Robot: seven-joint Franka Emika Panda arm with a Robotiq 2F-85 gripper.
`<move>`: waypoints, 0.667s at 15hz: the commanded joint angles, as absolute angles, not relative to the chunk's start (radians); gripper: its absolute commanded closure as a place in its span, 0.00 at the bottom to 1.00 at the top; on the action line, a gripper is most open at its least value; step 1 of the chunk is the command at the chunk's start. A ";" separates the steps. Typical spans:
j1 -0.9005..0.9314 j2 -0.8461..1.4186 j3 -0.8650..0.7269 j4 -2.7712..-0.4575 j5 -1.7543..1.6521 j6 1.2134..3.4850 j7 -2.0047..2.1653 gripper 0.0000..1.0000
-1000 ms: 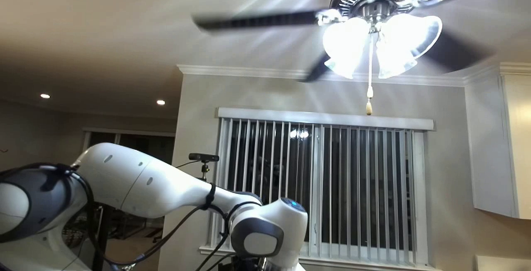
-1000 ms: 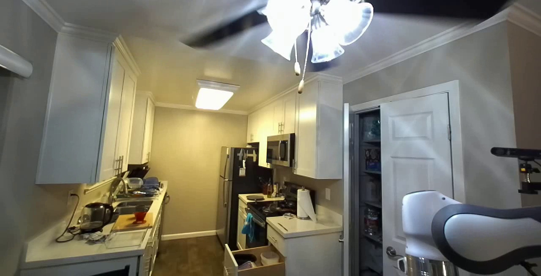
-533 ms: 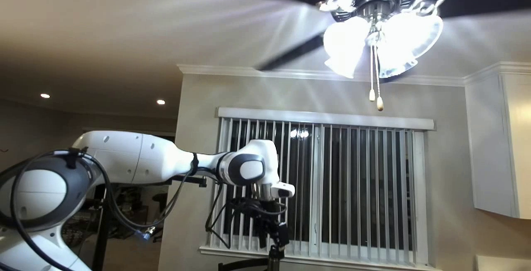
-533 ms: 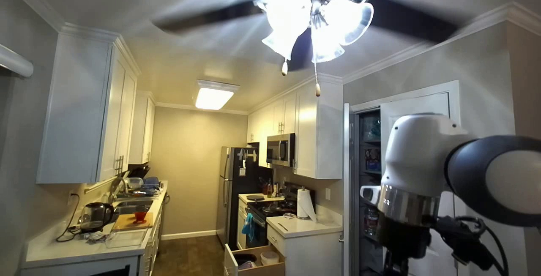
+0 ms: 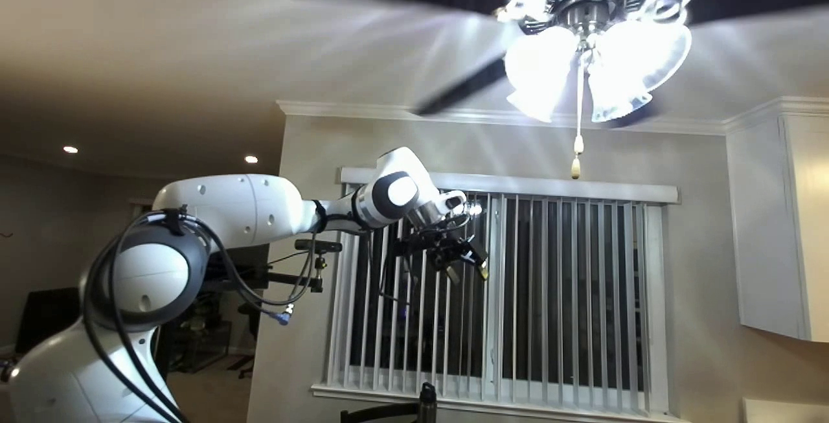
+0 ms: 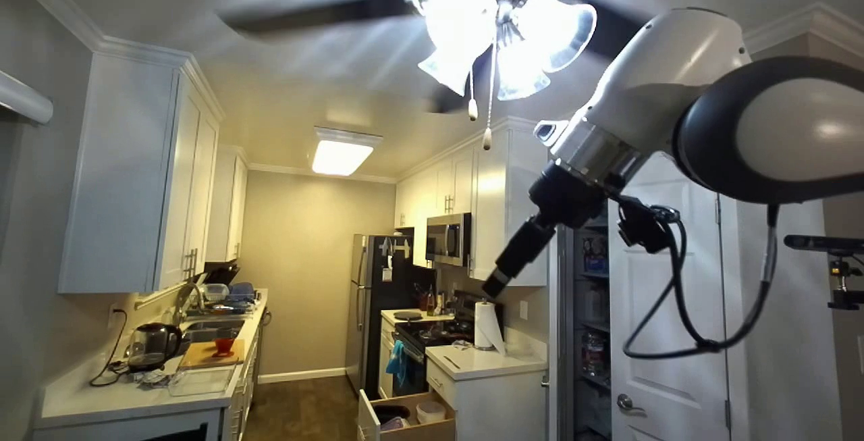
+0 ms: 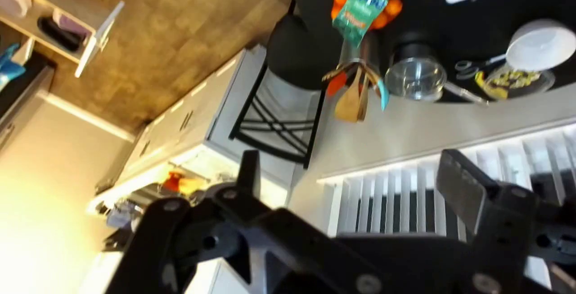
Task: Pull the longest chord of the ceiling fan
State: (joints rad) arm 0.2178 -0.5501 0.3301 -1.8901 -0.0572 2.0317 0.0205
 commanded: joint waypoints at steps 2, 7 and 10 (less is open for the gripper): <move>0.201 -0.423 0.287 -1.760 -0.122 2.297 -0.059 0.00; 0.192 -0.424 0.210 -1.805 -0.134 2.638 -0.136 0.00; 0.193 -0.407 0.211 -1.780 -0.120 2.623 -0.111 0.00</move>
State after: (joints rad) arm 0.1964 -0.4096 0.2070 -1.7855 -0.1199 2.6251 -0.1120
